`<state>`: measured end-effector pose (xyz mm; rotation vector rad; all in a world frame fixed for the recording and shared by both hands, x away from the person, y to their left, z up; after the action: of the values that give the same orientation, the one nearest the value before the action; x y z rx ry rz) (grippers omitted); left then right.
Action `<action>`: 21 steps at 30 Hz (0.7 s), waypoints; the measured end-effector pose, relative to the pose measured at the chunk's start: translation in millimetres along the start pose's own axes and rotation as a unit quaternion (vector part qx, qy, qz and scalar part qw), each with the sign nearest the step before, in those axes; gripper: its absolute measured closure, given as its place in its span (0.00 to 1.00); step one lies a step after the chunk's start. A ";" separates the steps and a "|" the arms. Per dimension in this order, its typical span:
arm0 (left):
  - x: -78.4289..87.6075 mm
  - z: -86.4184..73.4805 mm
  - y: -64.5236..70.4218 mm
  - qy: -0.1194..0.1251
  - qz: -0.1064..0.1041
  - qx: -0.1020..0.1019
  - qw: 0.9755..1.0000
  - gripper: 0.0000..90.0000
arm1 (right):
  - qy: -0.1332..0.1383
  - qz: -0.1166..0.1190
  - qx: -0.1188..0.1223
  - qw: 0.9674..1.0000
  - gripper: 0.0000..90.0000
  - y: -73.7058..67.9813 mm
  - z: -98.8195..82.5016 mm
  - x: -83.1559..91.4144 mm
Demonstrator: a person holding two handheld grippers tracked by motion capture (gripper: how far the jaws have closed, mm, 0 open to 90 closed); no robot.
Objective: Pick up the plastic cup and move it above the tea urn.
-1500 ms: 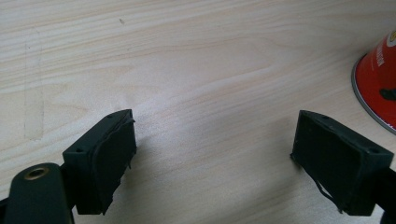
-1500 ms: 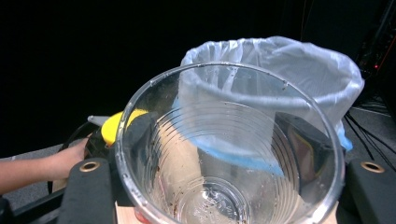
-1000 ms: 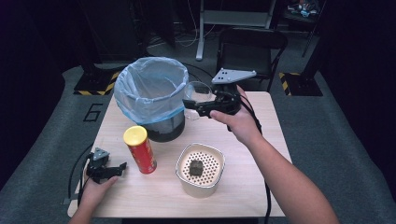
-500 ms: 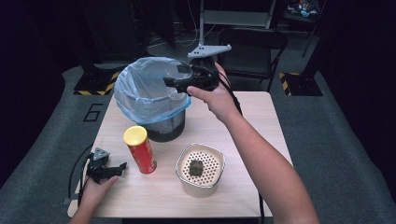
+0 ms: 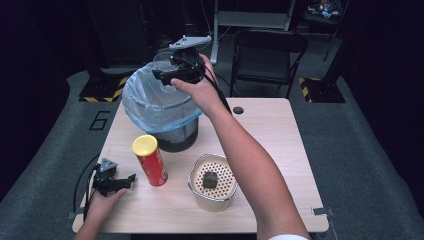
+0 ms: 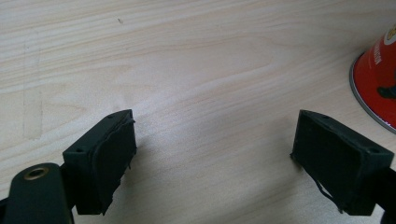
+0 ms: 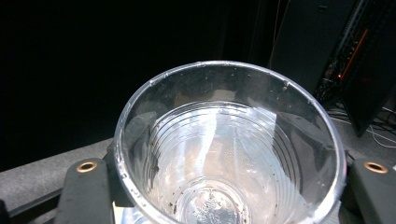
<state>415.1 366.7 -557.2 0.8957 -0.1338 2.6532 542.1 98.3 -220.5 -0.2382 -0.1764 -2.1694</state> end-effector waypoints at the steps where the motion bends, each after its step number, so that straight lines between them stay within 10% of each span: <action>1: 0.0 0.0 0.0 0.000 0.000 0.000 1.000 0.15 | -0.002 -0.003 0.000 1.000 0.33 0.5 -1.5 -3.5; 16: 0.2 -0.2 1.0 0.000 0.003 0.007 1.000 0.15 | -0.021 -0.056 -0.027 0.998 0.32 17.6 -21.2 -28.6; 21: 0.1 -0.2 0.8 0.000 0.005 0.005 1.000 0.15 | -0.034 -0.057 -0.033 0.997 0.16 18.6 -28.4 -34.0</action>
<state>414.6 366.1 -557.2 0.9003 -0.1247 2.6651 573.5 108.6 -255.4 -0.3465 -0.1607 -2.2846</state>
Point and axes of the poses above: each handheld gripper's, and its own axes: x roughly backward along the jaws, z roughly out of its top, y roughly to its right, the point moved 4 cm from there along -x, roughly forward along the jaws, and after that the axes turned 5 degrees about y, right-handed, at the moved point
